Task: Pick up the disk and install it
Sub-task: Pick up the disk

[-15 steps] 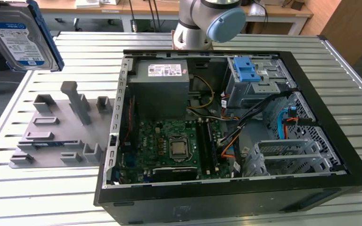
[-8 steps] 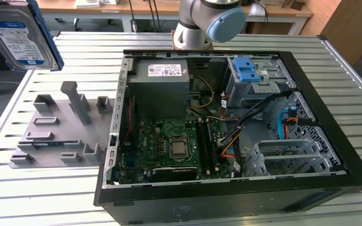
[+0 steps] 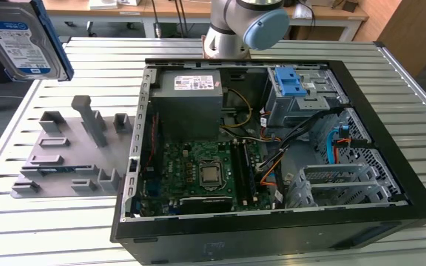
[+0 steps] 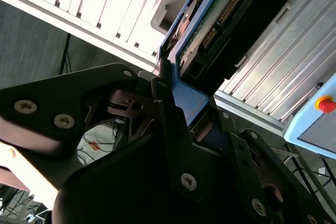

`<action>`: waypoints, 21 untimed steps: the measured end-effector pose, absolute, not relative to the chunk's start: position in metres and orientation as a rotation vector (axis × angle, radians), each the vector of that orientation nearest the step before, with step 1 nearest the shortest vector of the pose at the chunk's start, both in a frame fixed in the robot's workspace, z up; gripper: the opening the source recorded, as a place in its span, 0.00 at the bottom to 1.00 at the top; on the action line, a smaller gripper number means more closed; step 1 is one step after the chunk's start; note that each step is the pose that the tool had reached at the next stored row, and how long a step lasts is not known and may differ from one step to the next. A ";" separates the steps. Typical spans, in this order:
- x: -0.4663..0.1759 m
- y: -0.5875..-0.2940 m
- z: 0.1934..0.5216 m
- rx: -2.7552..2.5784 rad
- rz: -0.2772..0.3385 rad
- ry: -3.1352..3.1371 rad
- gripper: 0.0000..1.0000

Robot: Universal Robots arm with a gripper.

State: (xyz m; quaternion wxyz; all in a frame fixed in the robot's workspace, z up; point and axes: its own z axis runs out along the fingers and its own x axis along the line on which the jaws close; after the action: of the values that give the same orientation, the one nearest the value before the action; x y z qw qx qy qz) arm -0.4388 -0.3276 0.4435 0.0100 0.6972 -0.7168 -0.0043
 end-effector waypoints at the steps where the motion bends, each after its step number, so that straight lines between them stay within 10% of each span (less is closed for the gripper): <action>1: -0.439 -0.328 0.444 2.176 -0.013 -2.238 0.36; 21: -0.439 -0.328 0.451 2.177 -0.013 -2.238 0.36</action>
State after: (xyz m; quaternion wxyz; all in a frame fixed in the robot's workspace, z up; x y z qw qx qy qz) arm -0.4388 -0.3275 0.4510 0.0100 0.6972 -0.7168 -0.0043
